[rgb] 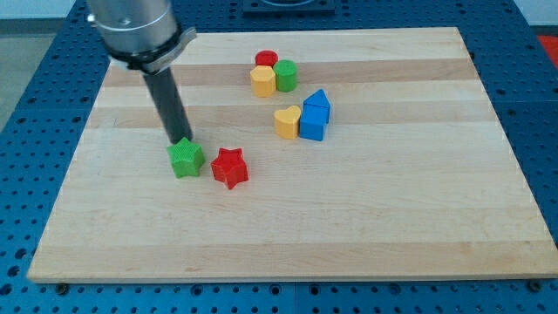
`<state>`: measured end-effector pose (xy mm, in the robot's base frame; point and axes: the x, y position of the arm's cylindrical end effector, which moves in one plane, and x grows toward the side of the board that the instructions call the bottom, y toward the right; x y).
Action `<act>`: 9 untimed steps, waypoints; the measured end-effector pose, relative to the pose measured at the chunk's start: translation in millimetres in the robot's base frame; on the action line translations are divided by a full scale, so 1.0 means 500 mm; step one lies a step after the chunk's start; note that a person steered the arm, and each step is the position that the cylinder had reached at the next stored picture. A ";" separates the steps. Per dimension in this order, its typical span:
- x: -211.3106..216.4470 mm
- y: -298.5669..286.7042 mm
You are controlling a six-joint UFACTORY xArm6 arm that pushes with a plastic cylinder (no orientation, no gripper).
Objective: Push the red star below green star
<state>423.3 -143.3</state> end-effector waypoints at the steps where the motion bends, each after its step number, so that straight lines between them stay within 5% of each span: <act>1: 0.000 0.084; 3: 0.114 0.132; 6: 0.145 0.279; 9: 0.174 0.142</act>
<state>510.3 -72.5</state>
